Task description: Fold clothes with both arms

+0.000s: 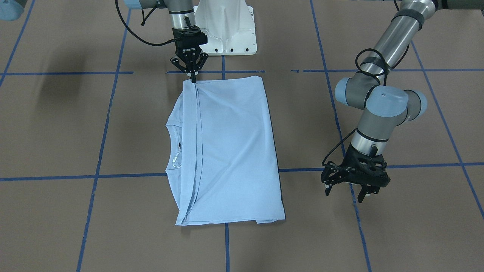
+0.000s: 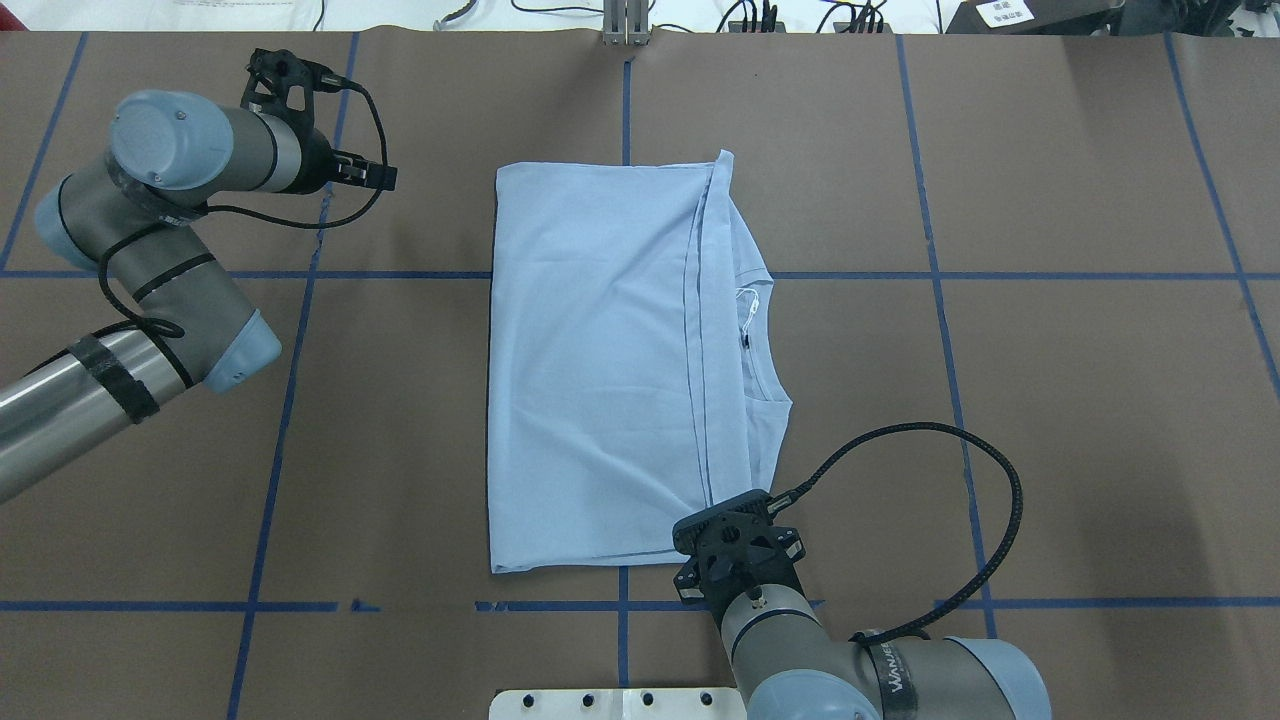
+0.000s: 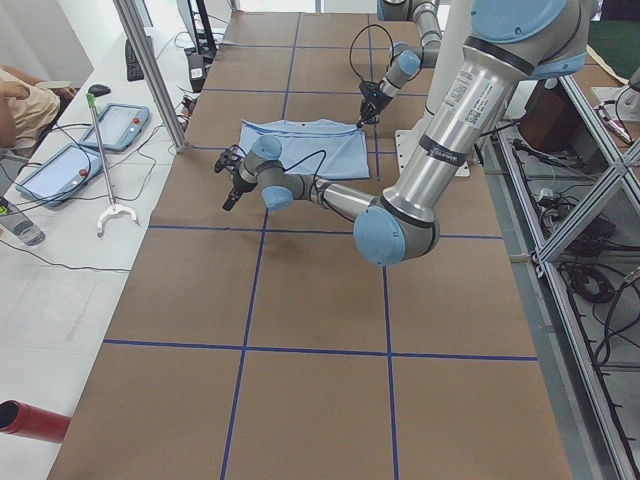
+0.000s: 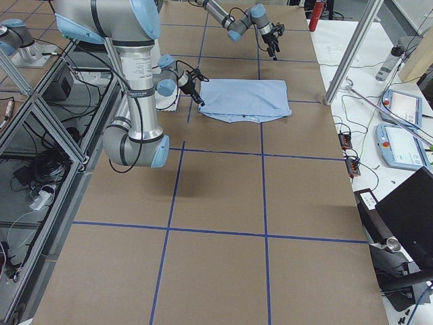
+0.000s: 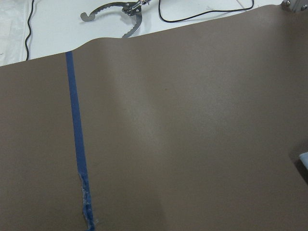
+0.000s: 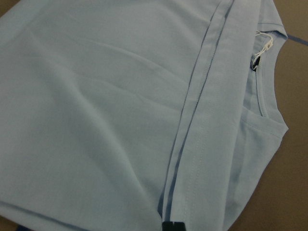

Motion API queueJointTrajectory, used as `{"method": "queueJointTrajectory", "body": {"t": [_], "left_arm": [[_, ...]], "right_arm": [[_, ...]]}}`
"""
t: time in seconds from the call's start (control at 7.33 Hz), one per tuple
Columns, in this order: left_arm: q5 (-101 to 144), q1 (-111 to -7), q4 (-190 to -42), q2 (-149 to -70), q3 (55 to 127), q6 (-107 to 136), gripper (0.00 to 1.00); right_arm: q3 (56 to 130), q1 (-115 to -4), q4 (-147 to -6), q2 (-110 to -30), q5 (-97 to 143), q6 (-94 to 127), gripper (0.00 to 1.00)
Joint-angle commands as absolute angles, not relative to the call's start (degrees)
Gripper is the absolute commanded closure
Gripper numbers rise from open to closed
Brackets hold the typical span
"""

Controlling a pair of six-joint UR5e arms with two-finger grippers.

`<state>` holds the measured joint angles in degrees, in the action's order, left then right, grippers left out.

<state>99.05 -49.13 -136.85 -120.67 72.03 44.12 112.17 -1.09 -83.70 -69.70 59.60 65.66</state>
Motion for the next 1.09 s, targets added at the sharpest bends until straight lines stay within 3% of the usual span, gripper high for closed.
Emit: {"method": "queueJointTrajectory", "body": {"t": [0.0,0.55,0.95], "left_arm": [[99.1,-49.1,-136.8,-120.7,72.1,44.1,0.00],[99.1,-49.0,-136.8,-120.7,72.4,44.1,0.00],[99.1,-49.0,-136.8,-120.6,72.8,44.2,0.00]], "right_arm": [[113.2,-1.7,-83.6,-69.5,59.6,66.3,1.00],[119.6,-2.8,-83.8,-77.4,60.6,77.1,1.00],[119.7,-0.7,-83.8,-80.4,60.9,90.7,1.00]]}}
